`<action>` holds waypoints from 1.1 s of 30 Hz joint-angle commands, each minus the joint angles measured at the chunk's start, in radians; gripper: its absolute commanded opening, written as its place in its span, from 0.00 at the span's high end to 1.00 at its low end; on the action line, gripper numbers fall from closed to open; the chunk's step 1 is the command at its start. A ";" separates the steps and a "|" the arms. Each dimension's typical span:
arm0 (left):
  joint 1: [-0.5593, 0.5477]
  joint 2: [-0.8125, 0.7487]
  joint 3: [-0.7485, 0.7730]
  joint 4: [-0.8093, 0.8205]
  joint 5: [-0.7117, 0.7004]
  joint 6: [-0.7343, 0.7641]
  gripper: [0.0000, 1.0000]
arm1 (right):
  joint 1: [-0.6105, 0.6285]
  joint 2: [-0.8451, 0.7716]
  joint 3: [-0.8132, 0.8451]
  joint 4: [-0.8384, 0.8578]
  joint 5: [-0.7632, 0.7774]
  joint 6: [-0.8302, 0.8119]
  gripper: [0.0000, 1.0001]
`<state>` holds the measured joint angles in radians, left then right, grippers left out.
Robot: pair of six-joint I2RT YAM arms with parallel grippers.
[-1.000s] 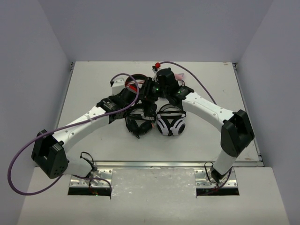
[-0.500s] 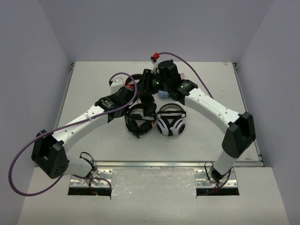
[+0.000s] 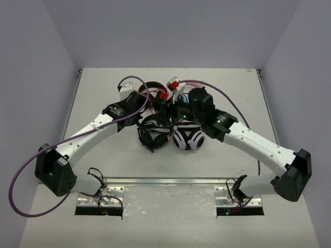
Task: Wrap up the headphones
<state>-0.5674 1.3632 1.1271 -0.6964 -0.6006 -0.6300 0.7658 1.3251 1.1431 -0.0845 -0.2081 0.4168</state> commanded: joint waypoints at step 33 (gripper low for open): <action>0.021 0.039 0.237 -0.117 0.058 -0.099 1.00 | 0.323 -0.018 -0.089 0.255 0.435 -0.555 0.48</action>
<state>-0.5556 1.4101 1.3170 -0.8612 -0.5140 -0.7128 1.0828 1.3960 1.0527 0.0738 0.2241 -0.1452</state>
